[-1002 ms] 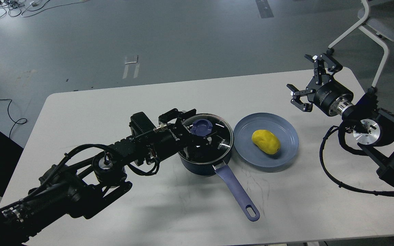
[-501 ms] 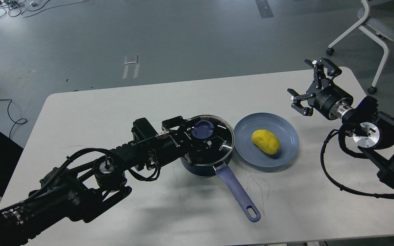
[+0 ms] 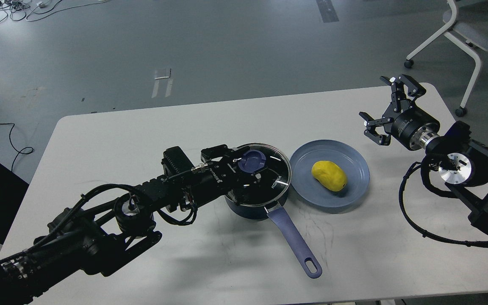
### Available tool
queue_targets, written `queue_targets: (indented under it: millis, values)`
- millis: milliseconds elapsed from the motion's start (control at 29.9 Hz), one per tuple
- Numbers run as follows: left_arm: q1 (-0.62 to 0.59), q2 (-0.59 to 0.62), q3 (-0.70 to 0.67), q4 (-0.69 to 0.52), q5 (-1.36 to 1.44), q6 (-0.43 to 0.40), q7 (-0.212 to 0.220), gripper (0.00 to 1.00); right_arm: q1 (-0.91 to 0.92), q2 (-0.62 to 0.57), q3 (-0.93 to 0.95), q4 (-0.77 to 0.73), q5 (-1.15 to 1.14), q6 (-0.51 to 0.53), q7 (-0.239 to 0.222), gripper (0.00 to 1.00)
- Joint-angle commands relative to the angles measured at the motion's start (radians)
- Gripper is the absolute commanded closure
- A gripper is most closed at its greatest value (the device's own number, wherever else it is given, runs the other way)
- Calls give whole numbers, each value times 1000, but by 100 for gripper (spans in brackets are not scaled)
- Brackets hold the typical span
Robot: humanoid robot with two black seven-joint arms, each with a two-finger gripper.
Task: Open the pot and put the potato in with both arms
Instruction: 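Close the left gripper on the lid knob and lift the lid, then carry the glass lid off the pan and lower it onto the table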
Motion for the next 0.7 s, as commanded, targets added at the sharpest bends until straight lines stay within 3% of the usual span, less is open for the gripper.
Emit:
queue_targets:
  millis: [0,368,668]
  values:
    - [-9,3,-4,0,0,0,0,79,2,0,0,0,0,0,0,0]
    - [-26,7,-10,-29,-62,11,-1,78,4,-2,0,-2,0,0,0,0]
    - [-115,119,-15,-51,-189,24,-13,78,14,0,0,-12,0,0,-1,0]
